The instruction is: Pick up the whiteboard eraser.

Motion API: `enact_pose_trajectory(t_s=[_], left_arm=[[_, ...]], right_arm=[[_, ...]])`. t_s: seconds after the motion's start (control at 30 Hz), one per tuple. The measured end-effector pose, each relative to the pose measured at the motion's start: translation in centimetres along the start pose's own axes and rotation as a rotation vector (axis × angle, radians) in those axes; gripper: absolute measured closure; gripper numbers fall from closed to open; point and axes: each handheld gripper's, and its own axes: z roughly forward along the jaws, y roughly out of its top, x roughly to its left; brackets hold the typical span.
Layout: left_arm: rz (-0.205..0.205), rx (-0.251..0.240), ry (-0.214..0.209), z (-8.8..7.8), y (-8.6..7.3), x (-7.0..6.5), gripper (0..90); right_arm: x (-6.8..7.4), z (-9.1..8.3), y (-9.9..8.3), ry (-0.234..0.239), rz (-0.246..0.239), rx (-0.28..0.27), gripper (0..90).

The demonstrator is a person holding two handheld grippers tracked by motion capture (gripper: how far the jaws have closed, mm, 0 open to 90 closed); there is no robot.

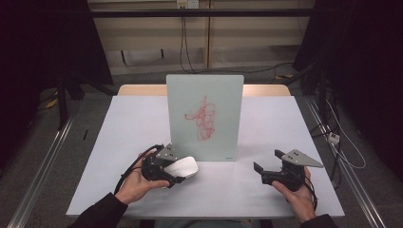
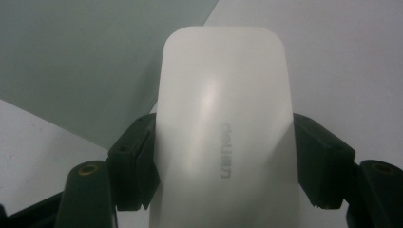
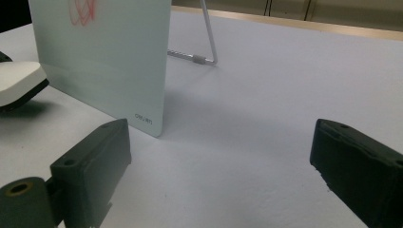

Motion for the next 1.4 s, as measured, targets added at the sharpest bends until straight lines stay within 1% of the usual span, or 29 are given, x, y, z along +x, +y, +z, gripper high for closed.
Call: enact_pose_trajectory(t_s=[0.03,0.07,0.1,0.17,0.2,0.27,0.37,0.43,0.47,0.53,0.57,0.6,0.63,0.7,0.73,0.77,0.8,0.83,0.87,0.9,0.97,1.0,1.07,1.17,1.23,1.3,1.33,1.4], left_arm=[[0.0,-0.011,-0.005,-0.1,0.0,0.0,31.0],[-0.005,-0.025,0.004,-0.2,0.0,-0.1,31.0],[-0.005,-0.025,0.002,-0.3,0.0,-0.1,31.1],[-0.014,-0.054,0.01,-0.4,-0.1,-0.1,31.1],[-0.013,-0.05,0.012,-0.5,-0.2,-0.1,31.0],[-0.018,-0.067,0.014,-0.7,-0.2,-0.1,31.1],[-0.037,-0.082,0.001,-0.9,-0.2,-0.1,31.1],[-0.041,-0.101,0.002,-1.2,-0.2,-0.3,31.1],[-0.033,-0.099,0.005,-1.5,-0.2,-0.2,31.1],[-0.05,-0.125,0.004,-1.8,-0.3,-0.3,31.0],[-0.048,-0.138,0.01,-1.9,-0.3,-0.3,31.1],[-0.051,-0.141,0.016,-2.0,-0.4,-0.3,31.1],[-0.045,-0.137,0.02,-2.1,-0.4,-0.2,31.1],[-0.066,-0.164,0.026,-2.1,-0.5,-0.4,31.1],[-0.069,-0.17,0.029,-2.1,-0.6,-0.4,31.1],[-0.057,-0.166,0.033,-2.2,-0.6,-0.4,31.1],[-0.058,-0.172,0.039,-2.2,-0.6,-0.4,31.1],[-0.066,-0.19,0.041,-2.3,-0.7,-0.5,31.1],[-0.062,-0.19,0.048,-2.3,-0.7,-0.5,31.1],[-0.069,-0.203,0.05,-2.4,-0.7,-0.5,31.1],[-0.069,-0.215,0.062,-2.7,-0.7,-0.5,31.1],[-0.071,-0.229,0.063,-2.7,-0.7,-0.5,31.1],[-0.073,-0.243,0.067,-2.9,-0.7,-0.5,31.1],[-0.066,-0.262,0.082,-3.2,-0.7,-0.5,31.1],[-0.078,-0.288,0.085,-3.3,-0.7,-0.6,31.1],[-0.078,-0.297,0.093,-3.5,-0.7,-0.7,31.1],[-0.089,-0.305,0.097,-3.6,-0.7,-0.7,31.1],[-0.092,-0.327,0.101,-3.8,-0.8,-0.7,31.1]], right_arm=[[0.0,0.0,0.0,0.001,0.001,0.002,6.3],[0.0,0.0,0.0,0.002,-0.001,0.001,6.3],[0.0,0.0,0.0,0.0,0.001,0.001,6.2],[0.0,0.0,0.0,-0.001,0.003,0.001,6.2],[0.0,0.0,0.0,-0.002,0.004,0.0,6.2],[0.0,0.1,0.0,0.0,0.004,0.002,6.2],[0.0,0.1,0.0,0.0,0.001,0.003,6.2],[0.0,0.0,0.0,-0.002,0.004,0.001,6.2],[0.0,0.0,0.0,-0.004,0.003,0.001,6.3],[0.0,0.1,0.0,0.0,0.006,0.004,6.2],[0.0,0.1,0.1,0.0,0.005,0.003,6.3],[0.0,0.1,0.1,-0.001,0.004,0.001,6.3],[0.0,0.1,0.1,0.001,0.003,0.003,6.3],[0.0,0.2,0.1,0.0,0.005,0.002,6.3],[0.0,0.2,0.1,0.0,0.008,0.004,6.3],[0.0,0.2,0.1,0.0,0.009,0.004,6.3],[0.0,0.2,0.1,-0.002,0.01,0.004,6.2],[0.0,0.2,0.1,-0.001,0.012,0.004,6.3],[0.0,0.2,0.1,-0.003,0.016,0.002,6.2],[0.0,0.2,0.1,-0.002,0.019,0.002,6.2],[0.0,0.2,0.1,-0.004,0.019,0.003,6.2],[0.0,0.2,0.1,-0.004,0.019,0.002,6.3],[0.0,0.2,0.1,-0.006,0.015,0.0,6.2],[0.0,0.1,0.1,-0.006,0.016,0.0,6.3],[0.0,0.2,0.1,-0.003,0.016,0.0,6.3],[0.0,0.2,0.1,-0.005,0.013,0.001,6.3],[0.0,0.2,0.1,-0.002,0.017,0.002,6.3],[0.0,0.2,0.2,-0.003,0.018,0.001,6.3]])
